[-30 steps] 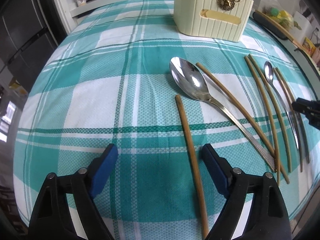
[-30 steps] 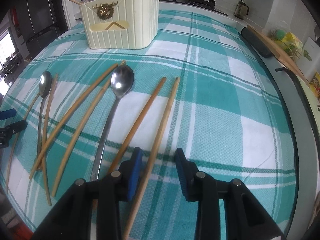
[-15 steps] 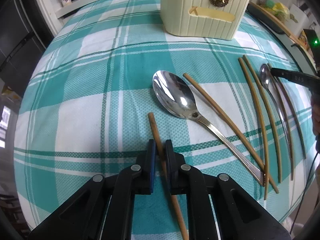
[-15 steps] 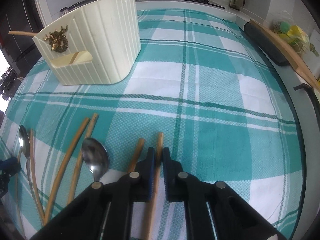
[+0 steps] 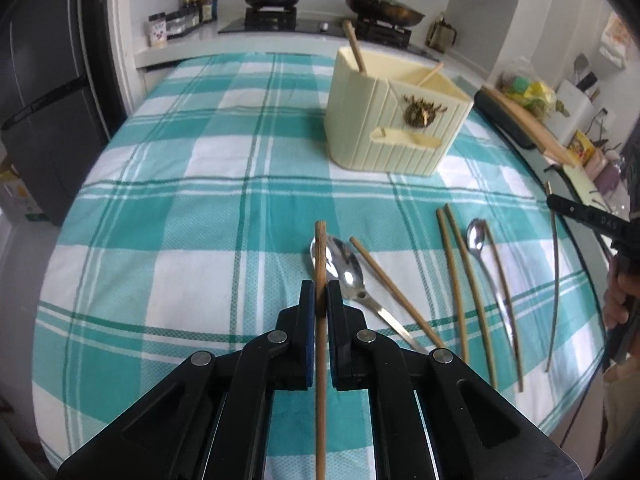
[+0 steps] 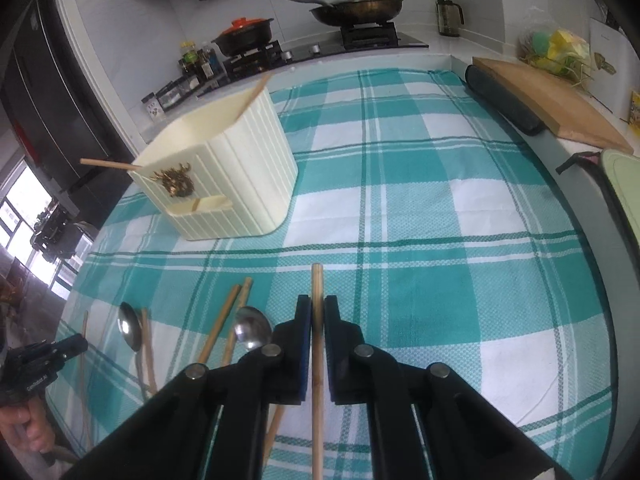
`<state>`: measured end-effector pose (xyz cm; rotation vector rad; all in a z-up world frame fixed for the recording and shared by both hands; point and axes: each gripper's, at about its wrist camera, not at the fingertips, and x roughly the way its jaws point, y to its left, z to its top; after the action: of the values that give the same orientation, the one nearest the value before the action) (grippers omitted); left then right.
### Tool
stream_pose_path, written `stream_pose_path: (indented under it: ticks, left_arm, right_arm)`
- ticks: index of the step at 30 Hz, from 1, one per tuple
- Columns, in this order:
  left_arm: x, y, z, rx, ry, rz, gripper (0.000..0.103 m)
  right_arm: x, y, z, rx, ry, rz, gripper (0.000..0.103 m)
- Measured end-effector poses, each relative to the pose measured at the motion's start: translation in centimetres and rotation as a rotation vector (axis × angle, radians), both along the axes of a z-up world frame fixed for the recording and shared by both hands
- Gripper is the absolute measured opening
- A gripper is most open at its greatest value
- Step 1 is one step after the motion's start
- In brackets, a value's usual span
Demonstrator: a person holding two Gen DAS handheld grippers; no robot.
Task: Organize utensils
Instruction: 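Carry the left tool's chopstick over the holder while the right tool carries its chopstick there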
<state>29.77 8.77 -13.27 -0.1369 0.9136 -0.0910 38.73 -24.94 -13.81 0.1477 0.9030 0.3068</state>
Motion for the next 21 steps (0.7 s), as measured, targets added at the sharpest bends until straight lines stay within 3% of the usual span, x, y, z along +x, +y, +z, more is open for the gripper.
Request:
stream_pose_path:
  ticks: [11,21]
  left_arm:
    - [-5.0,1.3,8.0,-0.070,-0.217,-0.003,0.004]
    - [-6.5,1.1,11.8,-0.133,-0.323,-0.005,0.004]
  right_arm:
    - [-9.0,-1.1,10.5,0.066,-0.265,0.050,0.006]
    - [-13.2,0.2,14.9,0.022,-0.445,0.056,0.006]
